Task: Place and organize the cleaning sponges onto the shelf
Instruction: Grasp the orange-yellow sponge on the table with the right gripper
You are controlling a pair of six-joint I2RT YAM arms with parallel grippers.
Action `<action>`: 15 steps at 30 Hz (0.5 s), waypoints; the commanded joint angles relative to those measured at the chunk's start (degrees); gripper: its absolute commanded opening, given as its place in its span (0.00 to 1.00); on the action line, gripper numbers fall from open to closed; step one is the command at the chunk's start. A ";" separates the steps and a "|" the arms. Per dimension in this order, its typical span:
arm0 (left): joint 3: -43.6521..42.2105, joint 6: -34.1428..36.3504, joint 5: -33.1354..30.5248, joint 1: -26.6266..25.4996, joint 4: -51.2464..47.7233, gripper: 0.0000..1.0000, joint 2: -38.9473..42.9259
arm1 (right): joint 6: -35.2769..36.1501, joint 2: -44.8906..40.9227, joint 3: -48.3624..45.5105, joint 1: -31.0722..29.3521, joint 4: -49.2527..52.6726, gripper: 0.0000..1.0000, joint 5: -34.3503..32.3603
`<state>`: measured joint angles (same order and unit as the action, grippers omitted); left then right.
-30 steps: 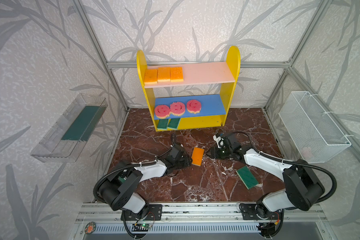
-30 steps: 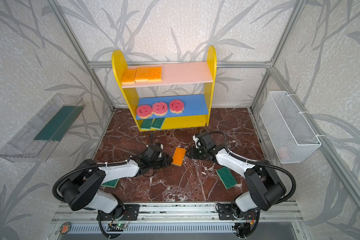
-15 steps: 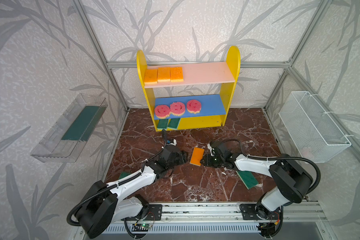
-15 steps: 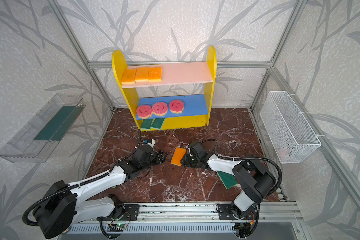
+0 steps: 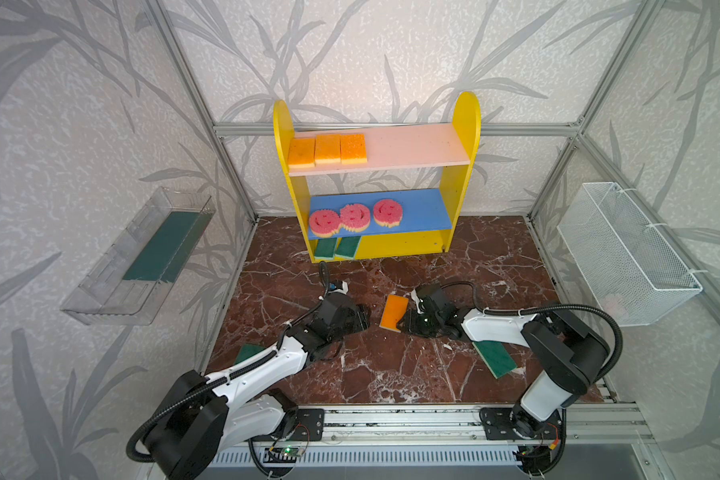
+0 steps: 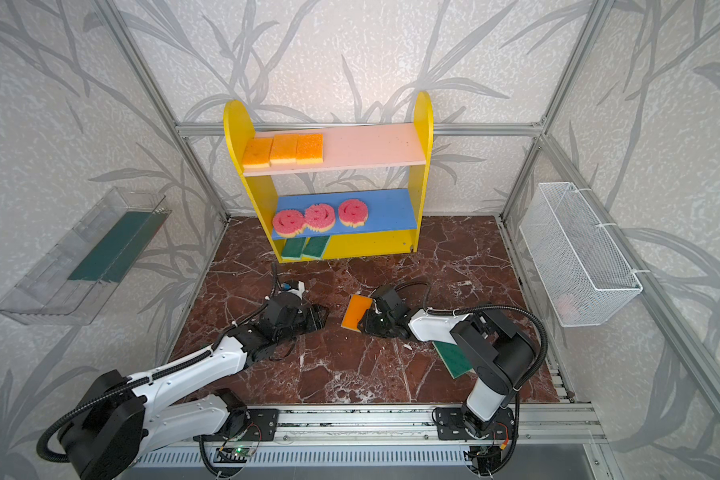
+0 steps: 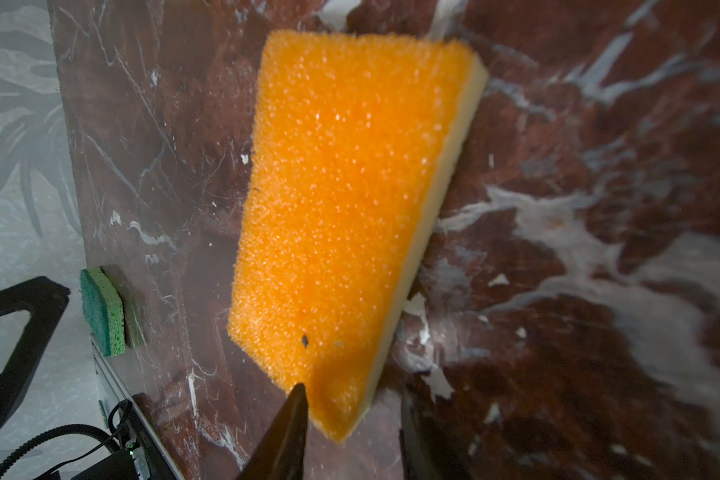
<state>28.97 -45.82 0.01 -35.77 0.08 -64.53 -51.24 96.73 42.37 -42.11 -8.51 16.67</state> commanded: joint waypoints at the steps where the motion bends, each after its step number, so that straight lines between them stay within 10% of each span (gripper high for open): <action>1: -0.88 0.82 -1.59 0.69 -1.88 0.67 1.55 | -0.70 2.39 1.12 -0.44 -0.80 0.34 0.49; 15: -0.52 1.65 -1.25 2.67 -5.28 0.67 6.05 | 2.64 -0.45 2.64 -0.48 2.16 0.00 1.37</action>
<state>28.53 -44.93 0.01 -33.76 -2.92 -60.01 -51.05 98.59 43.66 -42.33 -10.11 18.11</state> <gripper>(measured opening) 0.666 0.051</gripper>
